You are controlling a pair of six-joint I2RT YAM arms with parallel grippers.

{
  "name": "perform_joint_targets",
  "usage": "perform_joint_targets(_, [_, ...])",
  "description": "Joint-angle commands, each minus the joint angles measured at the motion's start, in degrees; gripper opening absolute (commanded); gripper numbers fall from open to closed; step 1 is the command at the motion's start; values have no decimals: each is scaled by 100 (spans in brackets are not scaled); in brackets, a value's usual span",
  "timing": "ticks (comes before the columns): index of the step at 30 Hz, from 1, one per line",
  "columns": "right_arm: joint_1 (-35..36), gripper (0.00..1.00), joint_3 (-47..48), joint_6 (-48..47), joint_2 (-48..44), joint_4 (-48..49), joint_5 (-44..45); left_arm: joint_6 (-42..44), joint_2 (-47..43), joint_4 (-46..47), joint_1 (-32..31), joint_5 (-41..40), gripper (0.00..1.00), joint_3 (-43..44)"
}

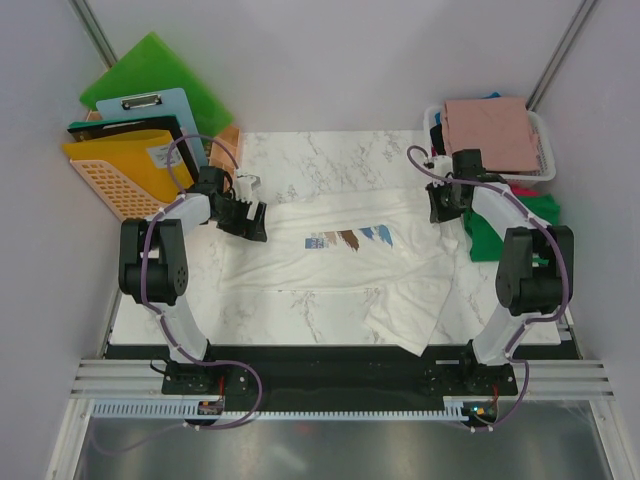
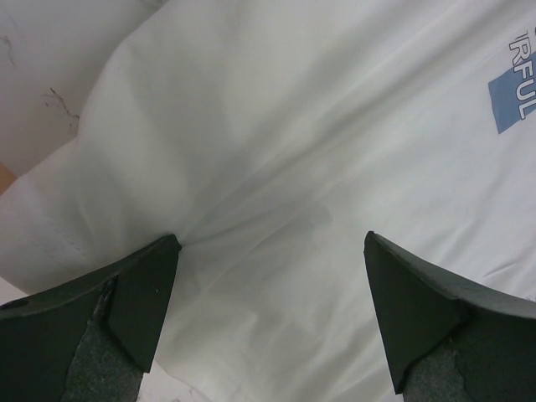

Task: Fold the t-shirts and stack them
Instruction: Fold the tshirt

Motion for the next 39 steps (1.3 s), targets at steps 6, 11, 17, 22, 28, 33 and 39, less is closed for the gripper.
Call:
perform_joint_targets(6, [-70, 26, -67, 119, 17, -861, -785, 127, 71, -51, 77, -68, 100, -26])
perform_joint_targets(11, [-386, 39, -147, -21, 52, -843, -732, 145, 36, -42, 77, -69, 100, -62])
perform_joint_targets(17, [-563, 52, -147, -127, 201, -808, -741, 136, 9, -33, 77, -25, 100, -44])
perform_joint_targets(22, [-563, 50, -112, -31, 473, -676, -881, 119, 35, -42, 77, -25, 100, -9])
perform_joint_targets(28, [-572, 43, -15, 84, 825, -500, -943, 119, 44, -33, 77, -42, 100, 0])
perform_joint_targets(33, [-563, 0, -6, 92, 861, -465, -916, 154, 62, -42, 77, -60, 100, -17])
perform_joint_targets(39, [-563, 0, -156, -13, 290, -596, -855, 137, 185, -51, 77, -51, 100, 53])
